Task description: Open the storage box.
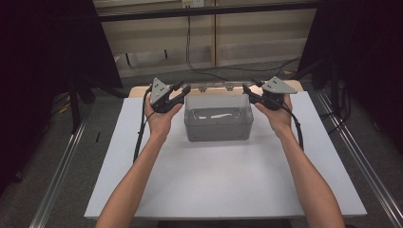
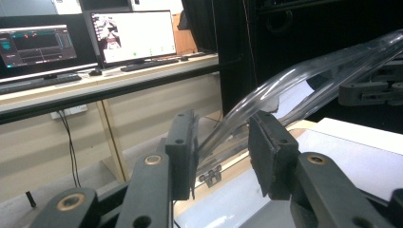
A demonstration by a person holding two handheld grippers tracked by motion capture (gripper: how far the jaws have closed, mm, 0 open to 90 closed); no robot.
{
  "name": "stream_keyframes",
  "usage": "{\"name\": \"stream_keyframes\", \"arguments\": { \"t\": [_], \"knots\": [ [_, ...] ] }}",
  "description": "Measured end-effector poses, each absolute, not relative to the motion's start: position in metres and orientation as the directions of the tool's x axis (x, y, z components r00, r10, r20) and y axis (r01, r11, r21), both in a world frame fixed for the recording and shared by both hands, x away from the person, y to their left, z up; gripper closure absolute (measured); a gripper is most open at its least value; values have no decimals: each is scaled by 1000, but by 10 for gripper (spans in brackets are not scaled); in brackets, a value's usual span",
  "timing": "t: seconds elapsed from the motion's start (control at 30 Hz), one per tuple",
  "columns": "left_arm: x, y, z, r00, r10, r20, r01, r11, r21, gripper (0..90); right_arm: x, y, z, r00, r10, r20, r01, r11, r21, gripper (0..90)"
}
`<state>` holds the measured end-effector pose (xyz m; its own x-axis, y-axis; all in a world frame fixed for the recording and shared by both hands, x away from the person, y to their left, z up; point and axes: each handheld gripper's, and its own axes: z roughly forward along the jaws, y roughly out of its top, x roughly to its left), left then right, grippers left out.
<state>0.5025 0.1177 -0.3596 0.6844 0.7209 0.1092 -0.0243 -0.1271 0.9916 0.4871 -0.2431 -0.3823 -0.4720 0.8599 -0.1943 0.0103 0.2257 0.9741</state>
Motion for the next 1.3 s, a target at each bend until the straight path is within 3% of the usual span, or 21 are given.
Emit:
{"name": "stream_keyframes", "arguments": {
  "t": [0.47, 0.7, 1.3],
  "knots": [
    [510, 116, -357, 680, 725, 110, -25, -128, 992, 644, 498, -242, -380, -483, 855, -189, 1, 217, 976, 587],
    [514, 117, -357, 681, 723, 120, -34, -132, 991, 647, 502, -243, -385, -483, 858, -173, 11, 203, 979, 648],
    [535, 115, -375, 674, 733, 92, 4, -128, 992, 579, 508, -244, -385, -478, 863, -162, 18, 193, 981, 654]
  ]
}}
